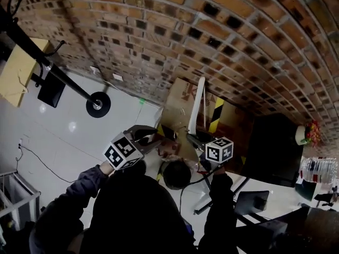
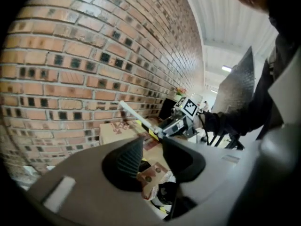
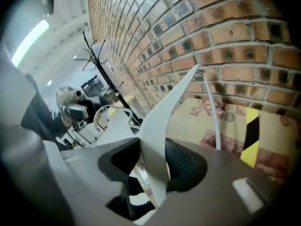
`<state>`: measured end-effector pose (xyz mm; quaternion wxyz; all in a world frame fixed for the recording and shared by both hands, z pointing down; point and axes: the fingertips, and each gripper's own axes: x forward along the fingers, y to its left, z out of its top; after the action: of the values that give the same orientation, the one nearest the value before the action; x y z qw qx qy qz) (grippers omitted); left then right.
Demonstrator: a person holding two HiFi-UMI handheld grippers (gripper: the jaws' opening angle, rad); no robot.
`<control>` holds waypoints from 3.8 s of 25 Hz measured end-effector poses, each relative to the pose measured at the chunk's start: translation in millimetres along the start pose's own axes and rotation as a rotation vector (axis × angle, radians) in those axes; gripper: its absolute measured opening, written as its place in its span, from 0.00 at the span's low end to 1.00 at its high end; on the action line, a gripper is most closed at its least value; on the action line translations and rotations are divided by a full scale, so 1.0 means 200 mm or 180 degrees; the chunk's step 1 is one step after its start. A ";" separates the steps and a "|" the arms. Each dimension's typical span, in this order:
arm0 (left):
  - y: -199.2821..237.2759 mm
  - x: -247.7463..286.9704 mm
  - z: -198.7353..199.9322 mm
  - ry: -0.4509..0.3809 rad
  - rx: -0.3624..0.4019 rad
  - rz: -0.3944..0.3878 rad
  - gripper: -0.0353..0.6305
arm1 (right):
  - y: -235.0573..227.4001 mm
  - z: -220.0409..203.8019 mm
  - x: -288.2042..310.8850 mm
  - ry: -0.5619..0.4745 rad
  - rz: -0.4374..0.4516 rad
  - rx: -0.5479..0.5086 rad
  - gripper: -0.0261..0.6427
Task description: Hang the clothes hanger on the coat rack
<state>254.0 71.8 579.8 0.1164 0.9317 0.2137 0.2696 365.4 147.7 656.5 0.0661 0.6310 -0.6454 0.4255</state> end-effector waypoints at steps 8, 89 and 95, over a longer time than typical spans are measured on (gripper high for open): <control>-0.11 -0.37 -0.08 -0.0210 -0.0069 0.0574 0.26 | 0.46 0.25 0.05 -0.0913 0.0696 0.0700 0.30; 0.55 -2.58 -0.44 -0.1456 -0.0227 0.2127 0.22 | 2.32 2.29 1.79 -0.1197 0.1953 0.1475 0.31; 0.56 -2.57 -0.45 -0.1403 -0.0189 0.2135 0.22 | 2.26 2.27 1.62 -0.1637 0.1535 0.0833 0.36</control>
<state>-150.6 -255.4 458.4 0.0918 0.9815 -0.1402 0.0924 114.0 -456.5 361.0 -0.2814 0.5502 -0.7111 0.3353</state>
